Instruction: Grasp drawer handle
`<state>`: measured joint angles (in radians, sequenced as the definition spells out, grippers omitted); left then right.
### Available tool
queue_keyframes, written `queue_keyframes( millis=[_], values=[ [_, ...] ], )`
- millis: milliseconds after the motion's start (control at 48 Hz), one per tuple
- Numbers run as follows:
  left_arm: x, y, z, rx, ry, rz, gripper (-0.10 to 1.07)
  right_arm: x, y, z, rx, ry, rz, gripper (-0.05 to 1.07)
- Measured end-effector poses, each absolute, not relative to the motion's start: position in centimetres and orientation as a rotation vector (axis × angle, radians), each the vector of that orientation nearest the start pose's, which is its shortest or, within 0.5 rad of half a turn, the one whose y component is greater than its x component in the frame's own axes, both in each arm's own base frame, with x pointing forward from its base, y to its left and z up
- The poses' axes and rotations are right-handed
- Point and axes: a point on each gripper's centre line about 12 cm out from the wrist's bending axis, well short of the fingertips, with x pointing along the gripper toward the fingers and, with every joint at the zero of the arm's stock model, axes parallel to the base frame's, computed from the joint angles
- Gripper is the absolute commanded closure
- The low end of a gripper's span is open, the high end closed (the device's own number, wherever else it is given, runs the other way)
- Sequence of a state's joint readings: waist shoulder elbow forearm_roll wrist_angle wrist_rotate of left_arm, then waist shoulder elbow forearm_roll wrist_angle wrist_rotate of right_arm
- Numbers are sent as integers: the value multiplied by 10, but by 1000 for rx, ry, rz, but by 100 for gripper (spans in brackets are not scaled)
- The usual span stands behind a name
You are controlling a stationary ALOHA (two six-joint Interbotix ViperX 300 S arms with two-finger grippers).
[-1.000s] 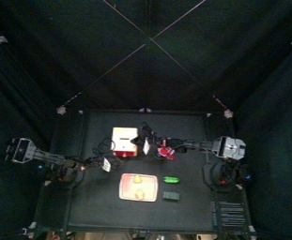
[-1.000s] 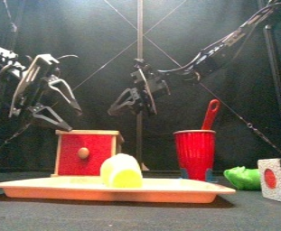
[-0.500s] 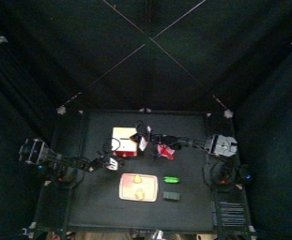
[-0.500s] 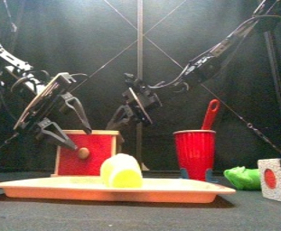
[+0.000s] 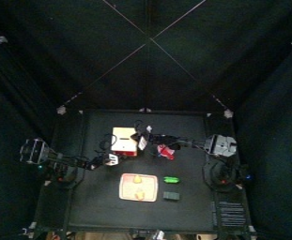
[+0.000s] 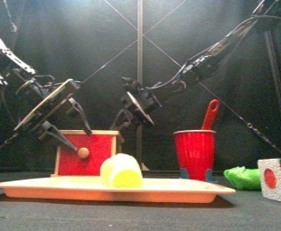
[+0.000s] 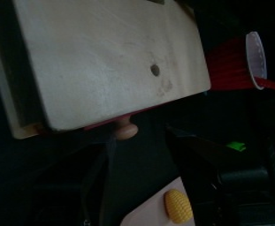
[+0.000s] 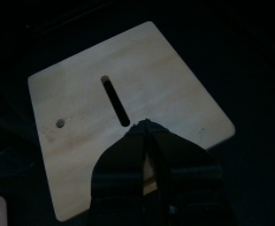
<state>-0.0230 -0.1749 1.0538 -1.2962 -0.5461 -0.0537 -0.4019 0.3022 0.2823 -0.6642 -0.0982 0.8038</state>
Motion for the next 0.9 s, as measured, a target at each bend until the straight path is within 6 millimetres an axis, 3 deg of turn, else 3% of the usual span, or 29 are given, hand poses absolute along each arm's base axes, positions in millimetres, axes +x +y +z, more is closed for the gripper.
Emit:
queue_keyframes(
  millis=[521, 896],
  values=[
    [287, 62, 118, -1020, 306, 901, 14, 463, -188, 174, 261, 470, -371, 61],
    [287, 63, 115, -1038, 320, 914, 33, 463, -188, 173, 259, 472, -371, 61]
  ],
)
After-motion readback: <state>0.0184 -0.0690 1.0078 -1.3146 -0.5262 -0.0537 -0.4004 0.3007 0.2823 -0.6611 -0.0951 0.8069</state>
